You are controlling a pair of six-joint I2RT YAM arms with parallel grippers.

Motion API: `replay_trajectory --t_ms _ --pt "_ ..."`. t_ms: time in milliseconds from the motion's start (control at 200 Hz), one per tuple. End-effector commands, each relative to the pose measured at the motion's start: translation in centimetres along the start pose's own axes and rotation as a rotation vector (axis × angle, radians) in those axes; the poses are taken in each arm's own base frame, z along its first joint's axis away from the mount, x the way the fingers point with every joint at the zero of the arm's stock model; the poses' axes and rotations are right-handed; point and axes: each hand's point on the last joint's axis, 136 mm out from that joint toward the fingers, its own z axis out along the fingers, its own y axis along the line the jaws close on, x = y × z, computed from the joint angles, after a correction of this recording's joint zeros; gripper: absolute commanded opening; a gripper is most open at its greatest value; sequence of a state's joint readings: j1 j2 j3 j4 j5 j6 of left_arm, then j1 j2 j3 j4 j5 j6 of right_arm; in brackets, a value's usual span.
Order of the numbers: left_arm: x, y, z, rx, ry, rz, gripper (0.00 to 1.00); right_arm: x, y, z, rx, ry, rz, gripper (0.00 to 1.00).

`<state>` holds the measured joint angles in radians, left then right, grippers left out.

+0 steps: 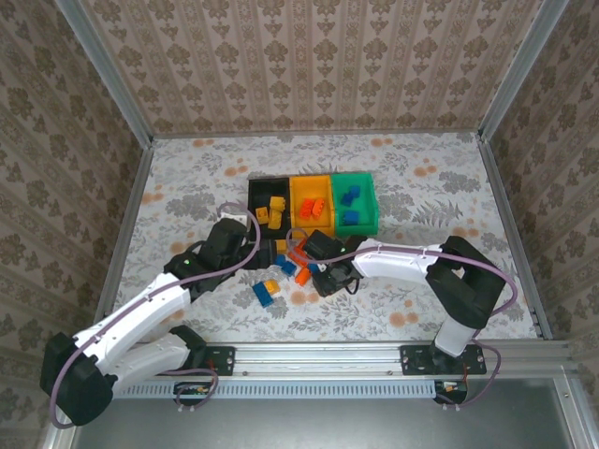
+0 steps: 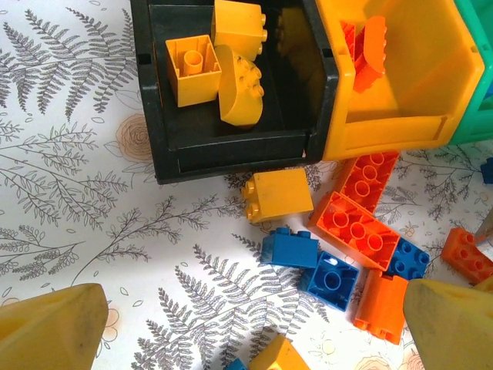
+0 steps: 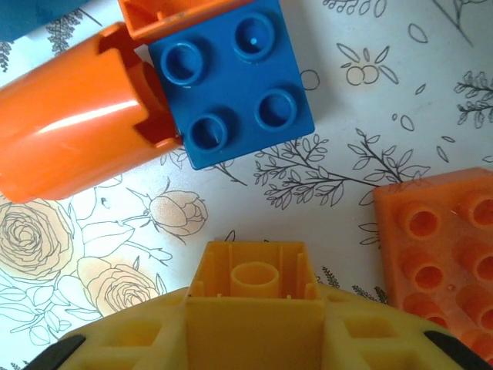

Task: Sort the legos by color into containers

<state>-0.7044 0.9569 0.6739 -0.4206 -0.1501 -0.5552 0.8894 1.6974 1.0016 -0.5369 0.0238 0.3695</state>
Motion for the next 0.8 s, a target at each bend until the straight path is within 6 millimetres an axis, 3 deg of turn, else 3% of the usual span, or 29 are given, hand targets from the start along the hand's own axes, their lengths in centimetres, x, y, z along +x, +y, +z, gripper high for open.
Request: replay_trajectory --t_ms 0,135,255,425,540,665,795 --pt "0.2 0.8 -0.4 -0.020 -0.012 -0.023 1.00 -1.7 0.4 -3.2 -0.003 -0.070 -0.003 0.34" --pt "0.9 1.7 -0.6 -0.047 -0.018 -0.037 1.00 -6.9 1.8 -7.7 -0.052 -0.221 0.002 0.33" --pt "1.7 2.2 -0.6 -0.057 -0.003 -0.046 1.00 -12.8 2.5 -9.5 -0.093 -0.326 0.044 0.33" --pt "2.4 2.4 -0.8 -0.052 0.010 -0.054 1.00 -20.4 2.8 -8.6 -0.086 -0.395 0.098 0.34" --pt "2.8 2.5 -0.9 -0.047 0.019 -0.053 1.00 -24.2 2.2 -7.0 -0.059 -0.416 0.139 0.34" --pt "3.1 2.4 -0.7 -0.043 0.029 -0.049 1.00 -26.9 1.7 -5.1 -0.023 -0.424 0.156 0.35" --pt "3.3 2.4 -0.6 -0.044 0.042 -0.039 1.00 -28.4 1.5 -3.9 -0.006 -0.420 0.169 0.41"
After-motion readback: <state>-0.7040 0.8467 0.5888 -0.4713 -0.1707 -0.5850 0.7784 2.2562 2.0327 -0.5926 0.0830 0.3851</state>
